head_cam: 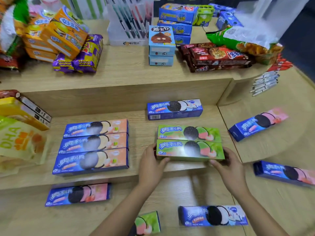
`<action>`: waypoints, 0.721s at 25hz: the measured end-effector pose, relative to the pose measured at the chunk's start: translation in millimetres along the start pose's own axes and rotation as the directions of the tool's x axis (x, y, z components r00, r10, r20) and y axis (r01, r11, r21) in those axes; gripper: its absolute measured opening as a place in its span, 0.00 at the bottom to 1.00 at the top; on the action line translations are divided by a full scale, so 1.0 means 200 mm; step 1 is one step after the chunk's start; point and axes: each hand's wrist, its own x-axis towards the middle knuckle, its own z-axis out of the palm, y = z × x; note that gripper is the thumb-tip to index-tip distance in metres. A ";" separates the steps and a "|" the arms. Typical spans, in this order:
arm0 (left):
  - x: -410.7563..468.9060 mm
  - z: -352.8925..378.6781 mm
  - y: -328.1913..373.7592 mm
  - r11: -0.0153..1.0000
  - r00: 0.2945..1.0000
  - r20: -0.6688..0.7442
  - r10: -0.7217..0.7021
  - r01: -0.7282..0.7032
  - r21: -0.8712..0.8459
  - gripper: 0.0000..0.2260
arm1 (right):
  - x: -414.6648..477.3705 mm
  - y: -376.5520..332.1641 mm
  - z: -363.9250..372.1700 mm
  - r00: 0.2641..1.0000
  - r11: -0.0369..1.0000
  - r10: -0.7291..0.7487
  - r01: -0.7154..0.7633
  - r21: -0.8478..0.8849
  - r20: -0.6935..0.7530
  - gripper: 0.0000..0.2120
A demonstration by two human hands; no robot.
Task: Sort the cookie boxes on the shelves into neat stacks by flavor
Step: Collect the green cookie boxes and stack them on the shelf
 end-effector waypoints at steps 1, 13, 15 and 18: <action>0.01 0.00 0.00 1.000 1.000 0.009 -0.007 0.007 -0.003 0.27 | 0.01 0.00 0.00 1.000 1.000 0.013 -0.013 -0.011 0.001 0.25; -0.25 -1.07 -0.22 0.950 0.928 -0.251 0.276 -0.224 0.218 0.32 | -0.43 -0.66 0.57 0.877 0.933 -0.334 0.359 -0.010 0.345 0.31; -0.20 -1.20 -0.36 0.966 0.953 -0.233 0.192 -0.142 0.214 0.36 | -0.41 -0.69 0.78 0.812 0.926 -0.322 0.377 -0.015 0.488 0.33; -0.13 -1.26 -0.53 0.984 0.978 -0.183 0.098 -0.068 0.164 0.40 | -0.35 -0.69 1.01 0.811 0.944 -0.266 0.327 -0.027 0.521 0.40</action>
